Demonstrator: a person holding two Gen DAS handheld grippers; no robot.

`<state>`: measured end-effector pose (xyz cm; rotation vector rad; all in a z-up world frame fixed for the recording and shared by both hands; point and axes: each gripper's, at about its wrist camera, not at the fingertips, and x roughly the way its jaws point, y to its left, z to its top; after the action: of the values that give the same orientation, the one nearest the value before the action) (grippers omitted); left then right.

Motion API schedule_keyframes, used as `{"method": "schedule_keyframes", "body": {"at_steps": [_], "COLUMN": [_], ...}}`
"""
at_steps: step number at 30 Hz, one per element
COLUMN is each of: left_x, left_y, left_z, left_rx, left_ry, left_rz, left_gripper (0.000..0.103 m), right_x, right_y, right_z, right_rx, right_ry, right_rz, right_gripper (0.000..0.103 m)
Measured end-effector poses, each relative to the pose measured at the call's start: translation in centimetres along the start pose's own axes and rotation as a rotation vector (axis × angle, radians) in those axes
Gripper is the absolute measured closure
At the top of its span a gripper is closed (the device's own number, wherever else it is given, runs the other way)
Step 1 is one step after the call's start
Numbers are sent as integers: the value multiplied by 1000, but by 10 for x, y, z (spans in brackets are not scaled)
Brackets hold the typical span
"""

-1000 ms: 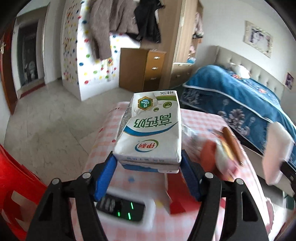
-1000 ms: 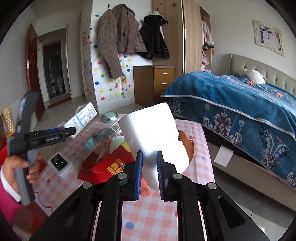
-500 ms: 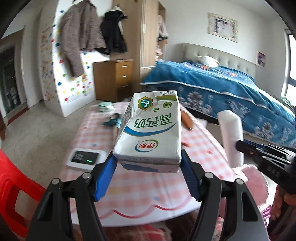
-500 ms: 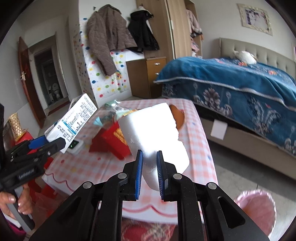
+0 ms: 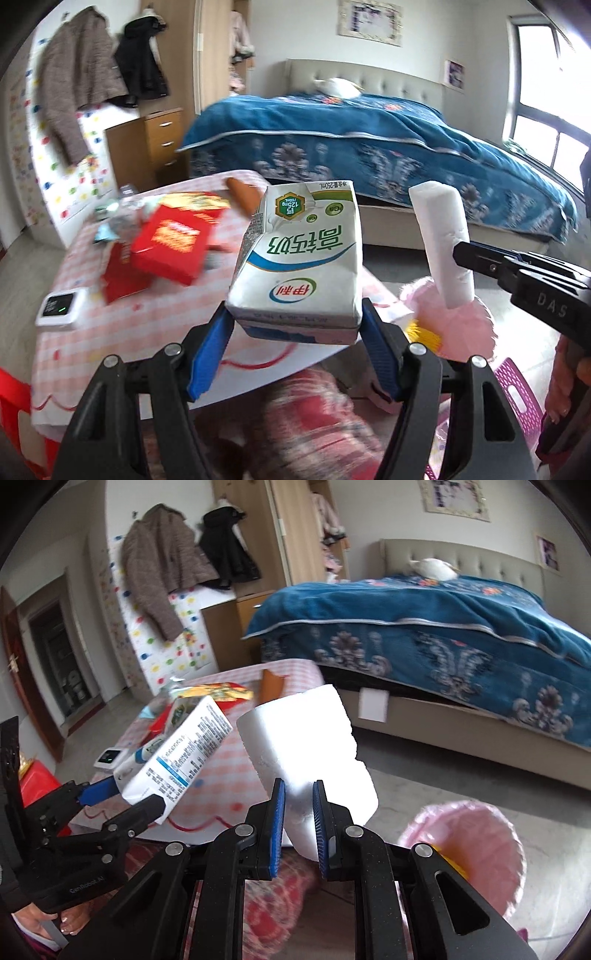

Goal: Collect trash
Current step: 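Carry the milk carton and foam block with both tools over the pink wastebasket, then open both tools to drop the carton and foam block into the wastebasket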

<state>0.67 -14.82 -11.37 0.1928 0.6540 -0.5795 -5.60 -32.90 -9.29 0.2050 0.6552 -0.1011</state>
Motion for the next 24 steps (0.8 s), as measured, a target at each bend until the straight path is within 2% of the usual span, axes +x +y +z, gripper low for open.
{"method": "schedule_keyframes", "body": {"at_steps": [9, 12, 21, 23, 24], "left_x": [34, 50, 86, 92, 95], "left_y": [-79, -105, -149, -156, -158], "left_z": [12, 15, 29, 31, 31], "left_rx": [124, 161, 203, 208, 214], "left_ry": [0, 19, 54, 58, 64], "left_rz": [-133, -179, -245, -259, -267], "left_gripper": [36, 36, 36, 35, 34], "right_x": [-28, -32, -27, -26, -25], "right_y": [-76, -98, -151, -159, -164], "right_z": [-18, -21, -29, -30, -31], "right_rx": [136, 187, 293, 308, 325], "right_ry": [-19, -23, -29, -31, -29], "right_rz": [-128, -141, -193, -201, -211], "right_gripper": [88, 87, 87, 86, 82]}}
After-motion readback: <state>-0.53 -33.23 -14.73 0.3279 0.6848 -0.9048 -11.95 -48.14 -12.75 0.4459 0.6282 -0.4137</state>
